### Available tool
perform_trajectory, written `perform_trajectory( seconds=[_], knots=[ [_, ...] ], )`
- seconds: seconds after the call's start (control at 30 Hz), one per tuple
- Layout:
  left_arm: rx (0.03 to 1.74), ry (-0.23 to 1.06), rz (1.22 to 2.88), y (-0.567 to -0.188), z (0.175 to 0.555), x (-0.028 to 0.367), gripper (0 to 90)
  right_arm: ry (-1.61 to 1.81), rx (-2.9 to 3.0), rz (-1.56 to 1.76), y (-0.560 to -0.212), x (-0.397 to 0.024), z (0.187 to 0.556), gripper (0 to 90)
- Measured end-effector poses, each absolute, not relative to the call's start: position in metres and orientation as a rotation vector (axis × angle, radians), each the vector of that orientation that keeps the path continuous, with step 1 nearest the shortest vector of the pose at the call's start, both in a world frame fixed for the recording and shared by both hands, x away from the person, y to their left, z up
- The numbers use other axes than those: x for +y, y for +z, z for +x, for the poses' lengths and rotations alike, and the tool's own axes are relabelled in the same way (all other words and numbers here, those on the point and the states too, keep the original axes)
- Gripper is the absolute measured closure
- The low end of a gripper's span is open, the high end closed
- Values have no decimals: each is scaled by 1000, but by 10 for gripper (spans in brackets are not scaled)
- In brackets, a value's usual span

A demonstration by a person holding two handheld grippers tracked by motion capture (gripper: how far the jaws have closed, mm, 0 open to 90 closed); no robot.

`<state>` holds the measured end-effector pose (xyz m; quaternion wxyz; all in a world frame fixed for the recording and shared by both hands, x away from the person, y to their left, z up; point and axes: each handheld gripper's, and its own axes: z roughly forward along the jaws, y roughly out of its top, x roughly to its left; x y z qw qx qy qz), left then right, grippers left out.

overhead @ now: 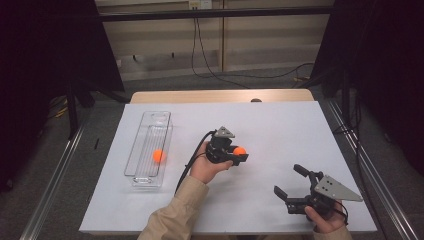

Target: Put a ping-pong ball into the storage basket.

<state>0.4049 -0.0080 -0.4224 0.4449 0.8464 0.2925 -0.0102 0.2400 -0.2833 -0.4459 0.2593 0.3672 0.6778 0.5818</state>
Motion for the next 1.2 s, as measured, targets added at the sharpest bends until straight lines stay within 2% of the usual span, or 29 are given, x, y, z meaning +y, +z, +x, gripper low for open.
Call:
perform_trajectory(
  seconds=[1.2],
  knots=[
    [780, -34, 2050, -410, 413, 20, 509, 1577, 1838, 991, -446, -283, 240, 25]
  ],
)
